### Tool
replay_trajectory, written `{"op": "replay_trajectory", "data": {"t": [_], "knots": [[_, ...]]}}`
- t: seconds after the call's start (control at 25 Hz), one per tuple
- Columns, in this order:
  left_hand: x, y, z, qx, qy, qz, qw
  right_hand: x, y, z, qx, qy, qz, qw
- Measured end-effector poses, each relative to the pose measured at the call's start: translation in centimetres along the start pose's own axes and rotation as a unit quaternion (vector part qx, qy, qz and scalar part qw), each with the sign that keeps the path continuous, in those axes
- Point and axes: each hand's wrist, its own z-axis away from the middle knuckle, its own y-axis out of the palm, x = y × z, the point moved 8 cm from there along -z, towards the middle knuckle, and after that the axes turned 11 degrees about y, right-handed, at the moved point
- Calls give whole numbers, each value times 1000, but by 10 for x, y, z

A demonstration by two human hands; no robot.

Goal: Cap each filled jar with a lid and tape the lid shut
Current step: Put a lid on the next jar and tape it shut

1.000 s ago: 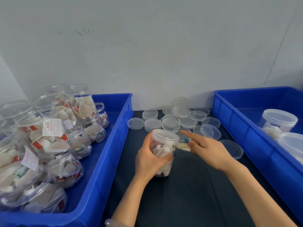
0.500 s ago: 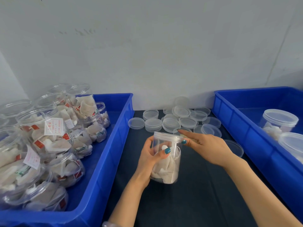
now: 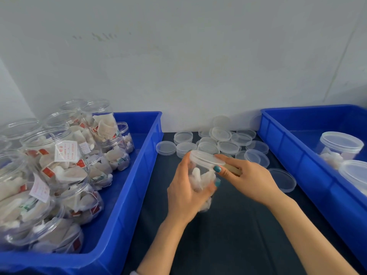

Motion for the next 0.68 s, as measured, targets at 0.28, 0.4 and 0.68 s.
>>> {"op": "replay_trajectory", "data": {"t": [0.28, 0.4, 0.68], "knots": [[28, 3, -1, -16, -110, 164, 980, 2, -6, 6, 11, -46, 94, 994], [37, 6, 2, -8, -154, 246, 957, 4, -15, 6, -42, -54, 136, 988], [34, 6, -1, 4, -151, 369, 917, -11, -12, -12, -40, -41, 120, 991]]}}
